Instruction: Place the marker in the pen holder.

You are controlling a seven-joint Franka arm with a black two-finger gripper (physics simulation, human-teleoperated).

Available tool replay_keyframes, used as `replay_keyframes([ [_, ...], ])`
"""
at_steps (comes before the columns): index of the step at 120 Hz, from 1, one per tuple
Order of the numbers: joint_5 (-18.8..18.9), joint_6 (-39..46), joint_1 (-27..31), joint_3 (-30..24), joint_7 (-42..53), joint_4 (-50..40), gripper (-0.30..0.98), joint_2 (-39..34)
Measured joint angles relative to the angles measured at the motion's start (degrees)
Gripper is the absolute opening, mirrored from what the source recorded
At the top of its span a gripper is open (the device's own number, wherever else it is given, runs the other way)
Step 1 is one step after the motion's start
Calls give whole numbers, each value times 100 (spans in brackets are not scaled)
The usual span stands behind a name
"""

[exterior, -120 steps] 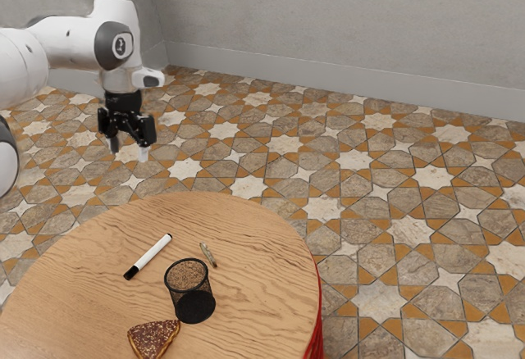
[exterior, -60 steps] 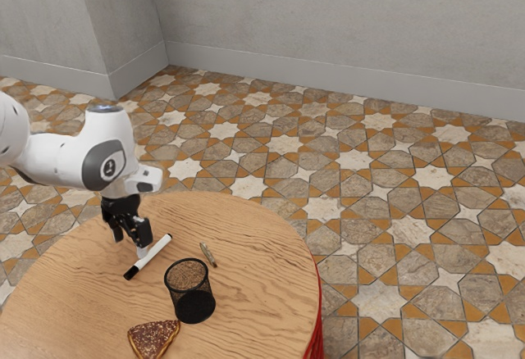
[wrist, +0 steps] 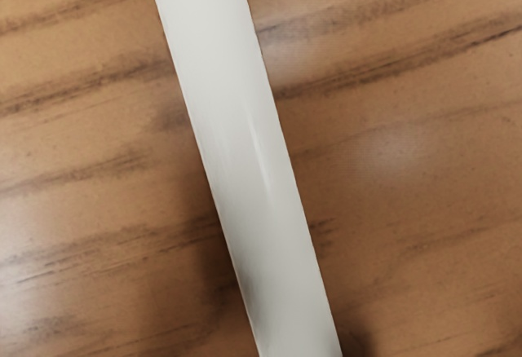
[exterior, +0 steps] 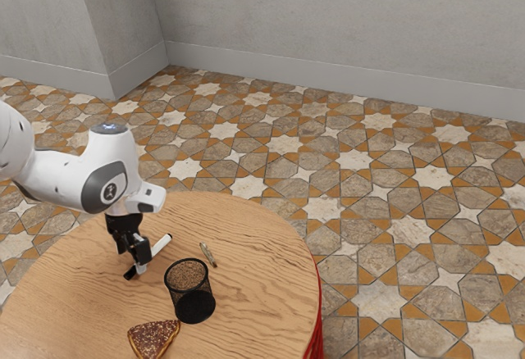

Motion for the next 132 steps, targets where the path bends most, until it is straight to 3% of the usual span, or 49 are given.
replay_keyframes([
  [18, -89, 45, -23, 8, -122, 0, 53, 82],
  [51, -163, 67, -43, 9, -390, 0, 13, 102],
  [66, -157, 74, -44, 10, -486, 0, 1, 106],
  [110, 16, 67, -26, 30, -851, 117, -10, -252],
  [132, 466, -573, -20, -8, -1050, 857, -10, -832],
])
